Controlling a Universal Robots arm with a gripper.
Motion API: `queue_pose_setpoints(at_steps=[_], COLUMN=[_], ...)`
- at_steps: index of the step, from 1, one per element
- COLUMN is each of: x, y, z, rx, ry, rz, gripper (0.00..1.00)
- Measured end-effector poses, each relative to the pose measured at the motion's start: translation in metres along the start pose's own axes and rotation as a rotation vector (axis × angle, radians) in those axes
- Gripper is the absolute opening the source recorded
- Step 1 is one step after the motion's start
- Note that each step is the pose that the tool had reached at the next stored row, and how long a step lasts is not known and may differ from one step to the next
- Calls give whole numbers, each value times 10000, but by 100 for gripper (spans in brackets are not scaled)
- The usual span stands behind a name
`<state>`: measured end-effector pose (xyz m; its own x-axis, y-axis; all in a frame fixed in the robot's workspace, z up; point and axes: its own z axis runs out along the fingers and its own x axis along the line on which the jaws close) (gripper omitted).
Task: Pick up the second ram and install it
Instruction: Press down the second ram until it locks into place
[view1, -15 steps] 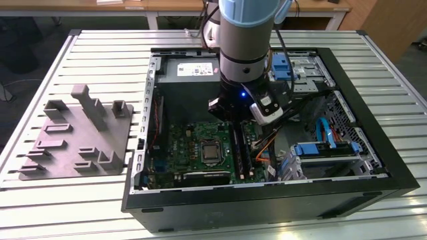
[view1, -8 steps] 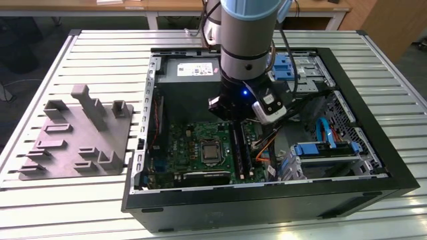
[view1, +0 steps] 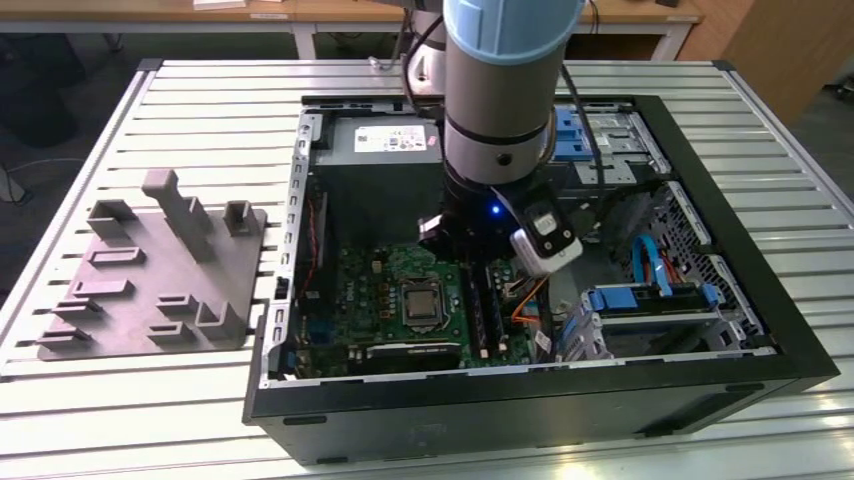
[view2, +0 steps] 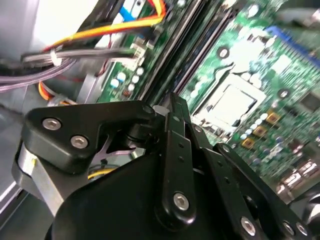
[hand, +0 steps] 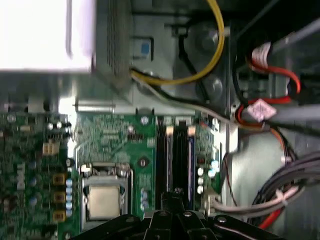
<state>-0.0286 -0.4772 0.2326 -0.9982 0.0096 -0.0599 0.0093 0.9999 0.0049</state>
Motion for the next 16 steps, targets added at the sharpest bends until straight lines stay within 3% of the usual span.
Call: queue_pose_setpoints(at_steps=[7,12,16], x=[0,0,1], y=[-168,-306,-364], z=[4,22,49], rx=[363,506,636], ry=[-2,12,12], rz=[-21,-31,-38], gripper=[10,10,10])
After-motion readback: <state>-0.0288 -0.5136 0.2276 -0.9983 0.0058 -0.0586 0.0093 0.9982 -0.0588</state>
